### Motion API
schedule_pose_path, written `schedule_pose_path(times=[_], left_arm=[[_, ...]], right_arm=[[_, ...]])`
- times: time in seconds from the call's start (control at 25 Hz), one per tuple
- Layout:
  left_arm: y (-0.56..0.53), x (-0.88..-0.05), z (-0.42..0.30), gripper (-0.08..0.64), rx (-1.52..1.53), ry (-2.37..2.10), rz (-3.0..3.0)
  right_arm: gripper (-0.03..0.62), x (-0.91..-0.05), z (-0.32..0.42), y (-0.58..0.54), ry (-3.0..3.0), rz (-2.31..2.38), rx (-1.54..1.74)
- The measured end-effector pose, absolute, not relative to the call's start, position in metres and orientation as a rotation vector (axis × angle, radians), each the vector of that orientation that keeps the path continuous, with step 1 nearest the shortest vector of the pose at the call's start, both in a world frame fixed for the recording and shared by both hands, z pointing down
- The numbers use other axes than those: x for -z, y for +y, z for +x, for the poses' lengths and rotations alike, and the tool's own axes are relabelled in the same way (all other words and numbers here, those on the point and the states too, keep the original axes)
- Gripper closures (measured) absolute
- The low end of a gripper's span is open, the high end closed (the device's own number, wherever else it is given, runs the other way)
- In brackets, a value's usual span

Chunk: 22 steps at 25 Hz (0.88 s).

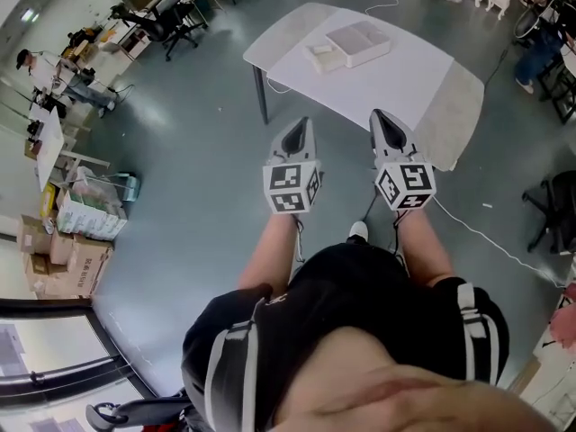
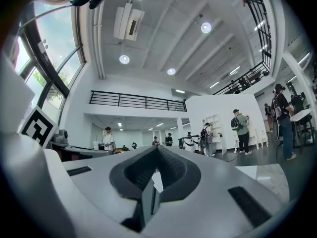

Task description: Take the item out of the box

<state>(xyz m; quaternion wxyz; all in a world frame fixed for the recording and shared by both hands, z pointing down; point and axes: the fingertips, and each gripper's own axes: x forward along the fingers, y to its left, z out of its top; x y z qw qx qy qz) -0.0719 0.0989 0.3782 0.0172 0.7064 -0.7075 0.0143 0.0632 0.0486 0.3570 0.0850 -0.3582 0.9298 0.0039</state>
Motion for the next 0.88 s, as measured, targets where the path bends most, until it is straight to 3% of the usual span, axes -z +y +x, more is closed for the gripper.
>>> schedule_pose_path(times=[0.88], left_arm=[[-0.052, -0.376, -0.045, 0.548, -0.143, -2.279, 2.143]], right_arm=[[0.580, -0.364, 0.090, -0.106, 2.784, -0.984, 0.109]])
